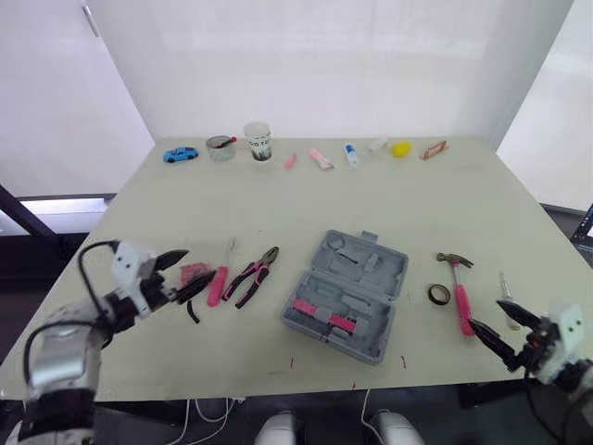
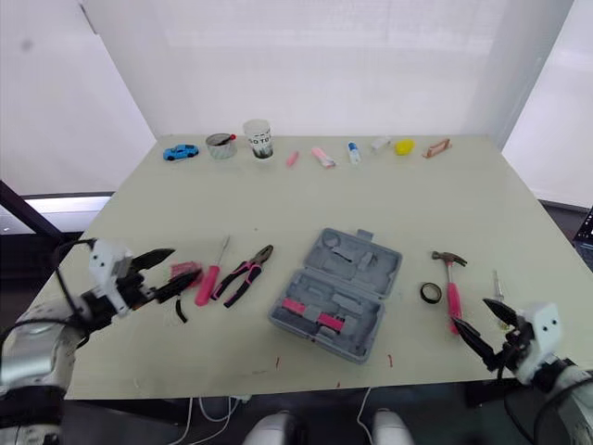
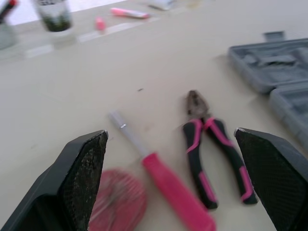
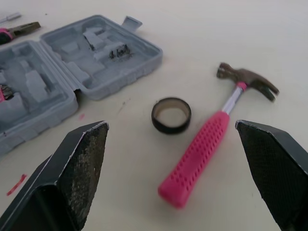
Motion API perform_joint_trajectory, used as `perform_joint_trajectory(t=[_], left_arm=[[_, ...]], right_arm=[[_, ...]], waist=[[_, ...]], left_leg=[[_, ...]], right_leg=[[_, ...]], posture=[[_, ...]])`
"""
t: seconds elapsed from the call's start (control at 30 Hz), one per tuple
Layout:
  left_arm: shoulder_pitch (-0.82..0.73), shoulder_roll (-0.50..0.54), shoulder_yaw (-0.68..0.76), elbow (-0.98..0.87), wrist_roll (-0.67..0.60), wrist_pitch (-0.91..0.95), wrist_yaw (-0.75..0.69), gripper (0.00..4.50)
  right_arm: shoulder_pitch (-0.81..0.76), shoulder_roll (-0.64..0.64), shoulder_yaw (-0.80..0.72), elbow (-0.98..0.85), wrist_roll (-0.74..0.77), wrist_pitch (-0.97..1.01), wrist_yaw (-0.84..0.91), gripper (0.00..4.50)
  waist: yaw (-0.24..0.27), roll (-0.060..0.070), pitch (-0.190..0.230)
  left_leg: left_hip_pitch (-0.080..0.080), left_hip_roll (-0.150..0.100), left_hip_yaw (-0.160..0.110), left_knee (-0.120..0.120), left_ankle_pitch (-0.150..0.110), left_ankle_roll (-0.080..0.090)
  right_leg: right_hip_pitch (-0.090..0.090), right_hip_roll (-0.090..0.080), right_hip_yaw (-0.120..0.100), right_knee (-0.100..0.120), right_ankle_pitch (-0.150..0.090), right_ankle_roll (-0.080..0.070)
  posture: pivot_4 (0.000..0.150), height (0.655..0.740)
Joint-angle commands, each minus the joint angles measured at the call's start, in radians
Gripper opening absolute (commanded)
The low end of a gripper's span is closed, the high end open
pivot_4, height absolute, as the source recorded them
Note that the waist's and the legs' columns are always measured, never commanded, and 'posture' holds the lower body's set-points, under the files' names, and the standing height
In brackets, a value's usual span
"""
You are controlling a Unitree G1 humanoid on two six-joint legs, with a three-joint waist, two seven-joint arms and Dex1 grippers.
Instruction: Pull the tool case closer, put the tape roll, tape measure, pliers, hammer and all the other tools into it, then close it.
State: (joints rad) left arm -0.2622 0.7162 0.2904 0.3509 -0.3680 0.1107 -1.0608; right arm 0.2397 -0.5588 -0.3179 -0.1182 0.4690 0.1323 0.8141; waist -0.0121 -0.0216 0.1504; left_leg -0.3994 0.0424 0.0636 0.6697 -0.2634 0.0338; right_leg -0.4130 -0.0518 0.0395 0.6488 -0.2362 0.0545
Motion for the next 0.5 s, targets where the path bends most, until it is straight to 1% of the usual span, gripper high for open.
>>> perform_joint_trajectory(t=[0.03,0.13,0.17,0.23,0.27,0.33,0.37,0.4,0.43,0.47,0.5], left_arm=[[-0.111,0.018,-0.068,0.090,0.033,-0.029,-0.076,4.50],[-0.196,0.017,-0.119,0.176,0.047,-0.033,-0.145,4.50],[-0.244,0.008,-0.142,0.233,0.064,-0.057,-0.169,4.50],[-0.349,-0.018,-0.189,0.362,0.106,-0.111,-0.211,3.99],[-0.399,-0.032,-0.214,0.429,0.129,-0.144,-0.240,3.73],[-0.479,-0.058,-0.258,0.545,0.173,-0.207,-0.300,2.87],[-0.509,-0.069,-0.272,0.593,0.188,-0.229,-0.324,2.53],[-0.536,-0.082,-0.284,0.637,0.201,-0.252,-0.345,2.00],[-0.557,-0.094,-0.295,0.674,0.215,-0.276,-0.361,1.72],[-0.580,-0.107,-0.308,0.719,0.235,-0.315,-0.378,1.23],[-0.604,-0.122,-0.320,0.757,0.253,-0.339,-0.392,0.98]], right_arm=[[-0.043,-0.026,0.050,-0.051,-0.031,0.044,-0.013,4.45],[-0.084,-0.044,0.098,-0.052,-0.055,0.063,0.001,4.45],[-0.110,-0.051,0.118,-0.042,-0.070,0.071,0.002,4.45],[-0.173,-0.055,0.159,-0.020,-0.091,0.097,-0.003,4.50],[-0.201,-0.055,0.179,-0.012,-0.100,0.110,-0.002,4.24],[-0.239,-0.062,0.219,0.000,-0.131,0.123,0.003,3.73],[-0.251,-0.071,0.240,0.007,-0.152,0.122,0.010,3.37],[-0.263,-0.078,0.258,0.017,-0.173,0.119,0.013,2.78],[-0.277,-0.080,0.271,0.027,-0.186,0.119,0.014,2.54],[-0.292,-0.078,0.282,0.033,-0.191,0.126,0.013,1.95],[-0.308,-0.078,0.298,0.037,-0.199,0.134,0.014,1.68]], waist=[[-0.001,0.000,0.000],[-0.002,-0.001,0.001],[-0.002,-0.001,0.001],[0.000,-0.003,0.002],[0.001,-0.004,0.003],[0.004,-0.004,0.002],[0.003,-0.004,0.003],[0.003,-0.004,0.002],[0.001,-0.004,0.003],[0.000,-0.004,0.003],[-0.001,-0.004,0.003]], left_leg=[[0.000,0.000,0.001,0.000,0.000,0.000],[0.000,0.000,0.001,0.000,0.000,0.000],[-0.001,0.000,0.001,0.000,0.000,0.000],[0.000,0.000,0.001,0.000,0.000,0.000],[-0.001,0.000,0.000,0.001,0.000,0.000],[-0.001,0.000,-0.001,0.003,0.000,0.000],[-0.001,-0.001,-0.001,0.004,0.000,0.000],[-0.001,-0.001,-0.001,0.004,0.000,0.000],[-0.002,-0.001,-0.001,0.003,0.000,0.000],[-0.004,-0.001,-0.001,0.003,0.000,0.001],[-0.006,-0.001,-0.001,0.003,0.000,0.001]], right_leg=[[0.000,0.001,0.000,0.000,0.000,0.000],[0.000,0.002,0.000,0.000,0.001,0.001],[0.000,0.002,0.000,0.000,0.002,0.004],[0.000,0.002,0.000,0.000,0.002,0.004],[0.000,0.003,0.000,0.000,0.002,0.003],[0.001,0.003,0.000,0.000,0.002,0.003],[0.002,0.003,0.000,0.000,0.002,0.003],[0.002,0.003,0.001,0.000,0.002,0.003],[0.002,0.003,0.001,0.000,0.002,0.003],[0.000,0.003,0.001,-0.002,0.003,0.006],[-0.001,0.003,0.001,-0.002,0.003,0.006]], posture=[[0.150,0.7400],[0.150,0.7400],[0.150,0.7400],[0.150,0.7400],[0.150,0.7400],[0.150,0.7400],[0.150,0.7400],[0.150,0.7400],[0.150,0.7400],[0.150,0.7400],[0.150,0.7400]])
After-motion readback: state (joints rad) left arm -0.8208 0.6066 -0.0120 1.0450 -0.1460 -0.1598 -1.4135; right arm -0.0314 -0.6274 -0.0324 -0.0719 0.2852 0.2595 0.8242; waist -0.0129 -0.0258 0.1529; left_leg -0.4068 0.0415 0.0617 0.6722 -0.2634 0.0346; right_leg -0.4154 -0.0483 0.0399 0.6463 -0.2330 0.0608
